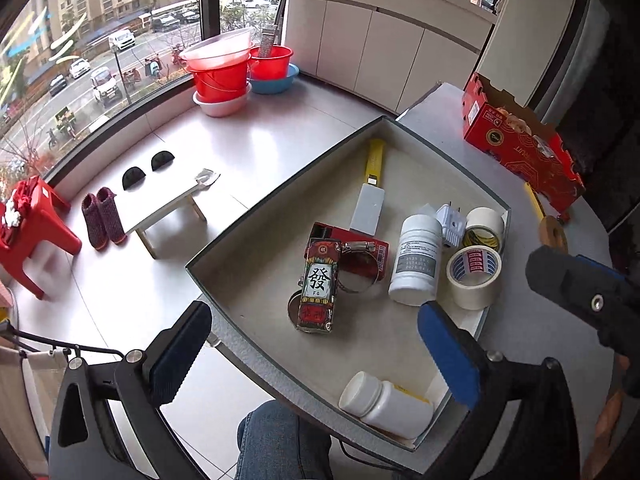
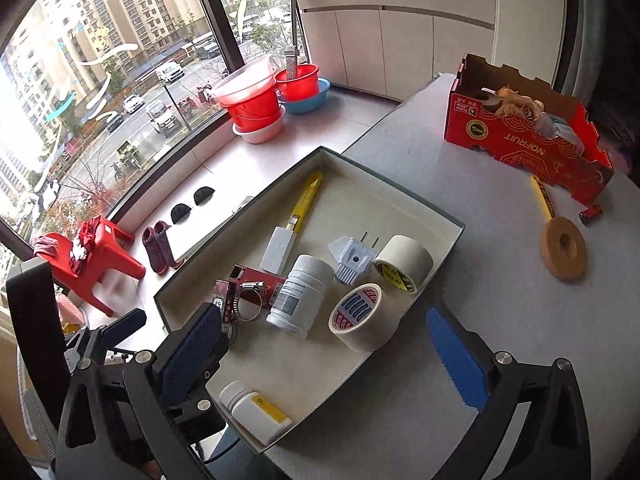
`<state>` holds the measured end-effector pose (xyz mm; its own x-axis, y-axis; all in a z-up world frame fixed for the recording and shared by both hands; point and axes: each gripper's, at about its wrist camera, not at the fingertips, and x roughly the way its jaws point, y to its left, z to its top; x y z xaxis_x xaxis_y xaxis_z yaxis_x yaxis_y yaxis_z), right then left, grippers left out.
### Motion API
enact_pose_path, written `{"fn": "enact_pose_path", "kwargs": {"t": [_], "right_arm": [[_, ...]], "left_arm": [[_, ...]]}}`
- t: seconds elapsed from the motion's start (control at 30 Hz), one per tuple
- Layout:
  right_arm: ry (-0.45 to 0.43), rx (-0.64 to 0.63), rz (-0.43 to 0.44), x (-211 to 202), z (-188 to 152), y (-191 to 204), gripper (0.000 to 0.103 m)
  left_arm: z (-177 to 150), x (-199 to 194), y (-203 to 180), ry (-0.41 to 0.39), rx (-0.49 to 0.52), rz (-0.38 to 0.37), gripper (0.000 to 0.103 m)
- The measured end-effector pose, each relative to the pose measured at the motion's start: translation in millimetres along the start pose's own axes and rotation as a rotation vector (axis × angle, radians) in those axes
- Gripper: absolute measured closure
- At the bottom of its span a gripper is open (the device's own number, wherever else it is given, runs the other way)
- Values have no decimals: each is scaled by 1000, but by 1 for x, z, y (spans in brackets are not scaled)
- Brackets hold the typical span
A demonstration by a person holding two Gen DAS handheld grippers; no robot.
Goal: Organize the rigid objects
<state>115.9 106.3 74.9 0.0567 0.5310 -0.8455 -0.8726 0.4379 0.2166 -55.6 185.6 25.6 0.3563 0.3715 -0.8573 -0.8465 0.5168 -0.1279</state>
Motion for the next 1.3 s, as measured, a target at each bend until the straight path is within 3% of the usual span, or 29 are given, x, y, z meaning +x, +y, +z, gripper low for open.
{"fn": "enact_pose_path", "kwargs": {"t": [0.2, 0.4, 1.3], "right_arm": [[89, -65, -88, -4, -23, 7, 0], [145, -74, -87, -6, -41, 9, 0], [149, -93, -88, -23, -57, 13, 0]], "left_arm": [[-21, -13, -2, 57, -8, 46, 0], [-39, -21, -4, 101, -29, 52, 0], [-53, -37, -12, 89, -23, 86, 0]]}}
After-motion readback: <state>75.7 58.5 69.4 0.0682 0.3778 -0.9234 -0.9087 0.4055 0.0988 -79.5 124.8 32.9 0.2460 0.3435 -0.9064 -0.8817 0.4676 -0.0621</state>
